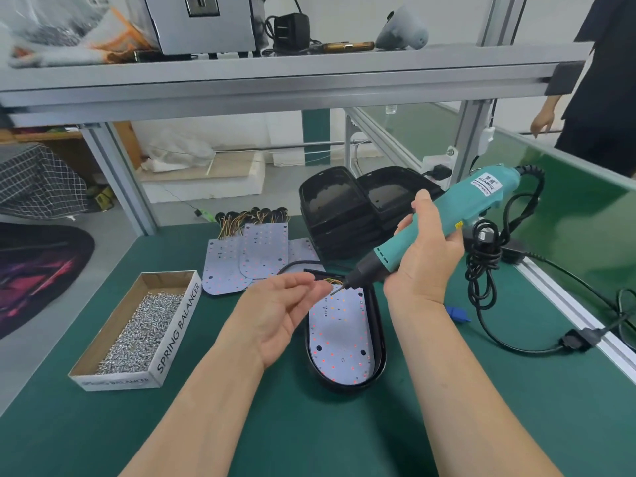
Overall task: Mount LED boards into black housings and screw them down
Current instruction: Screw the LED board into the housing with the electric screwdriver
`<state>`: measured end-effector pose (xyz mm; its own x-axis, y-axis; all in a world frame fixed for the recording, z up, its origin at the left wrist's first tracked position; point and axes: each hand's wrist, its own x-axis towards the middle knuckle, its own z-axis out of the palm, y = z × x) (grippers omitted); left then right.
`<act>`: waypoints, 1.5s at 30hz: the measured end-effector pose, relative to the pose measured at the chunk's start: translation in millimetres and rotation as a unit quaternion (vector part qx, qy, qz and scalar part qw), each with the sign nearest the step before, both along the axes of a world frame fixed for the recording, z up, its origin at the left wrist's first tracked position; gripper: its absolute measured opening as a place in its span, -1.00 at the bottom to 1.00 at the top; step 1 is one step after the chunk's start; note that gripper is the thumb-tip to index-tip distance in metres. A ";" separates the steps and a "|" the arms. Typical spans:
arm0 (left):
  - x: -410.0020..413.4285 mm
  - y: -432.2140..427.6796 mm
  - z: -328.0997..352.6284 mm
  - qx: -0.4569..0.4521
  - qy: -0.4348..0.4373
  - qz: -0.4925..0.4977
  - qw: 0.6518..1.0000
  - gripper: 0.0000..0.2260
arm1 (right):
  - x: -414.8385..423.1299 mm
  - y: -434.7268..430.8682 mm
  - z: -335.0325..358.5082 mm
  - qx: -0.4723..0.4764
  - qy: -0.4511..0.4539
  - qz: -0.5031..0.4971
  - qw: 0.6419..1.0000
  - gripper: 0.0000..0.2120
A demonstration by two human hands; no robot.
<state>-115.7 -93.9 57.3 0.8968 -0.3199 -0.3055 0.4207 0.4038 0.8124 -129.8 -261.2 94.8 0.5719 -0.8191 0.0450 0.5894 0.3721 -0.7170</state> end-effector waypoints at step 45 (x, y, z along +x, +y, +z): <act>-14.1 -18.7 -5.1 -0.065 0.080 -0.017 0.995 -0.89 | 1.1 3.7 7.1 -0.033 0.000 -0.046 0.998 -0.83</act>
